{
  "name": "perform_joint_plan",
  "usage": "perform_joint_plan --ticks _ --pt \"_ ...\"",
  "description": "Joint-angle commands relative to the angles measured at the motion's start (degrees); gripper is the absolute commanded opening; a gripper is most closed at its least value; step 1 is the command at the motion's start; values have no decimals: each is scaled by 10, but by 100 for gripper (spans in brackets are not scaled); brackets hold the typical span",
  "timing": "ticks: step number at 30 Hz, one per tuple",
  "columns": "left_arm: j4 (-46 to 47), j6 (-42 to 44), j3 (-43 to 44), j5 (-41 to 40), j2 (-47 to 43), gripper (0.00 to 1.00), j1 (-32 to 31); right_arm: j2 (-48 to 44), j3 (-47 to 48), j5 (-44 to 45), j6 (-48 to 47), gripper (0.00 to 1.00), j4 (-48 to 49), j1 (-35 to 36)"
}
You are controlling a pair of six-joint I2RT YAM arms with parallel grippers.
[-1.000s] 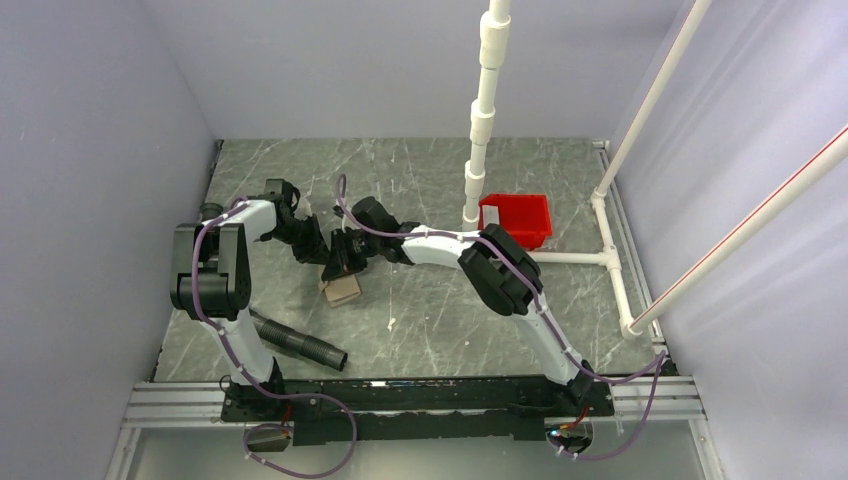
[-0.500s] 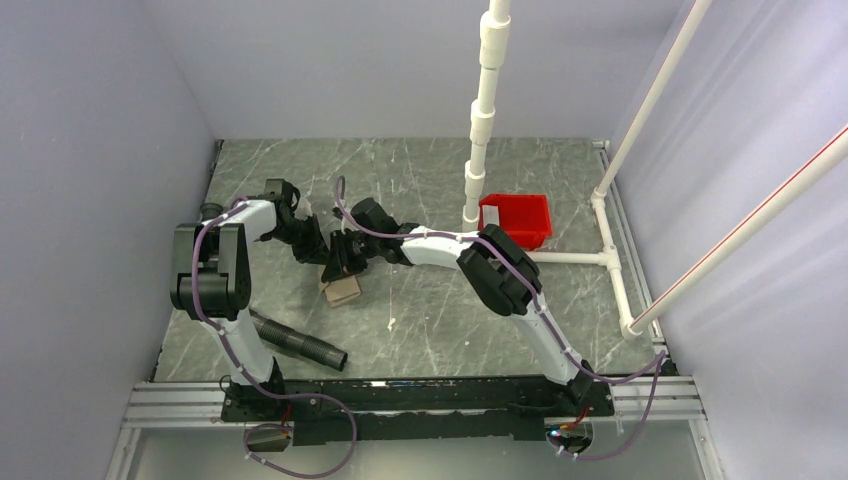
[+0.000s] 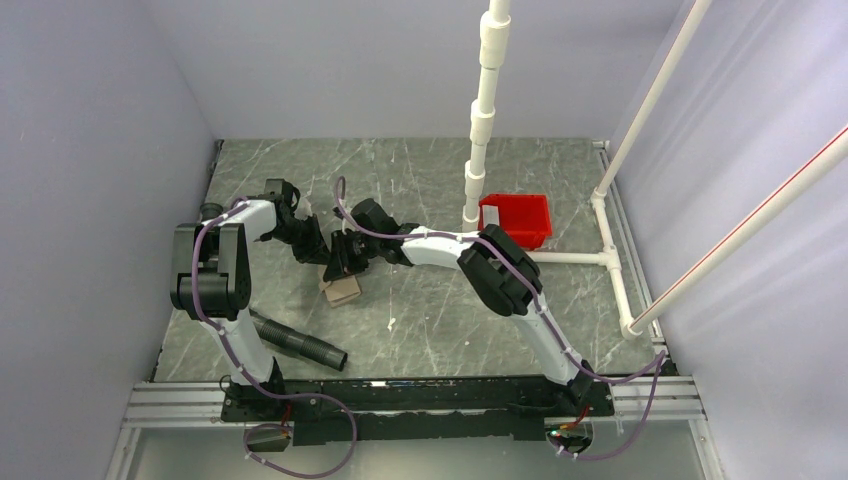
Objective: Put the credit cards into the card holder
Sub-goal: Close the card holder at the center of the board.
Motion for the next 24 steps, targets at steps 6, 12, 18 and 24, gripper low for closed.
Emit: perform_joint_plan --ticks 6,12,18,24 --pt "-2 22 -7 -16 23 0 -5 -56 -13 9 -16 22 2 -1" --pt "0 22 -5 -14 24 0 -5 -59 -12 6 -20 22 -2 -1" --pt "0 22 -6 -12 24 0 -5 -45 -4 0 -16 23 -1 0" --pt "0 23 -5 -13 24 0 -5 -34 8 -4 -14 20 -4 0"
